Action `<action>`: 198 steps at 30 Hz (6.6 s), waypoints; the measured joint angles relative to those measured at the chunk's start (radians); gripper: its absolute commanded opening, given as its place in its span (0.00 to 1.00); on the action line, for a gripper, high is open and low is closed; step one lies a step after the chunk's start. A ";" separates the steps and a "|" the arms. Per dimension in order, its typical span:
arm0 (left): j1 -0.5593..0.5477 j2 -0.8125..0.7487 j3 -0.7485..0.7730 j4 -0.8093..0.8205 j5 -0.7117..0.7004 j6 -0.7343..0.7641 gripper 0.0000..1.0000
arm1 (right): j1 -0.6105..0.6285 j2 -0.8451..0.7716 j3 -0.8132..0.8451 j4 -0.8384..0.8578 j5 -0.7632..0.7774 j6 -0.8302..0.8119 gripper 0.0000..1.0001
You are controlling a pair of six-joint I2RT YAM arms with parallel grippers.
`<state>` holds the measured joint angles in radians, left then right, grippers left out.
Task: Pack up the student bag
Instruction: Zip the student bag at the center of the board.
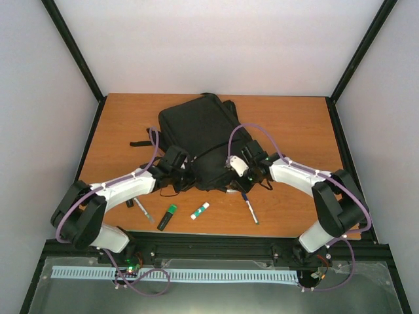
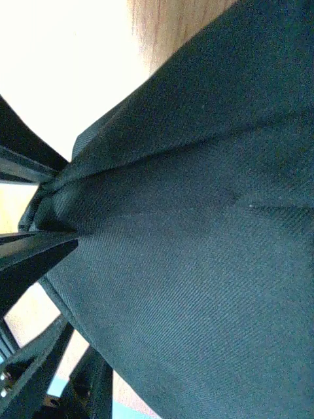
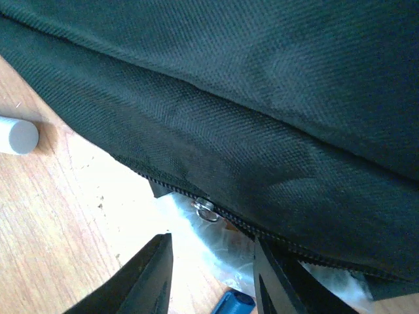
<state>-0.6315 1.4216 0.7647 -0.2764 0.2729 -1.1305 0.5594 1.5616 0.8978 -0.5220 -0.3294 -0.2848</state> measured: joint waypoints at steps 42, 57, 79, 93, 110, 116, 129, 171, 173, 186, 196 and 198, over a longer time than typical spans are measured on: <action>-0.005 -0.020 0.095 -0.038 0.008 0.030 0.01 | 0.006 0.006 0.010 0.128 0.132 0.020 0.11; -0.005 -0.012 0.095 -0.034 0.007 0.046 0.01 | 0.006 0.012 0.010 0.113 0.180 0.001 0.18; -0.006 0.006 0.095 -0.023 0.008 0.053 0.01 | 0.005 -0.039 -0.003 0.108 0.222 -0.010 0.18; -0.006 0.007 0.094 -0.019 0.008 0.053 0.01 | 0.003 -0.041 -0.003 0.104 0.207 -0.015 0.03; -0.012 0.003 0.039 0.010 -0.026 0.092 0.01 | -0.077 -0.054 0.004 -0.010 0.136 -0.145 0.03; -0.011 -0.043 -0.031 0.012 -0.064 0.116 0.01 | -0.218 -0.048 0.005 -0.048 0.141 -0.208 0.03; 0.139 -0.185 -0.054 -0.167 -0.148 0.209 0.01 | -0.239 -0.036 0.019 -0.045 0.065 -0.275 0.03; -0.021 0.014 0.128 -0.105 -0.010 0.076 0.56 | 0.112 0.014 0.073 0.003 -0.031 -0.106 0.03; -0.023 0.047 0.142 -0.094 -0.010 0.071 0.51 | 0.112 0.014 0.073 0.003 -0.031 -0.106 0.03; -0.042 0.121 0.168 -0.072 -0.026 0.072 0.01 | 0.106 0.015 0.073 0.006 -0.023 -0.109 0.03; -0.046 -0.015 0.124 -0.084 -0.079 0.095 0.01 | -0.056 0.014 0.074 -0.010 -0.040 -0.137 0.03; -0.046 -0.026 0.107 -0.084 -0.083 0.105 0.01 | -0.084 0.018 0.081 -0.009 -0.029 -0.136 0.03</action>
<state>-0.6773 1.3952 0.8719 -0.3603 0.1902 -1.0252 0.4751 1.5799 0.9791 -0.5312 -0.3580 -0.4210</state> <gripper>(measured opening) 0.011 0.029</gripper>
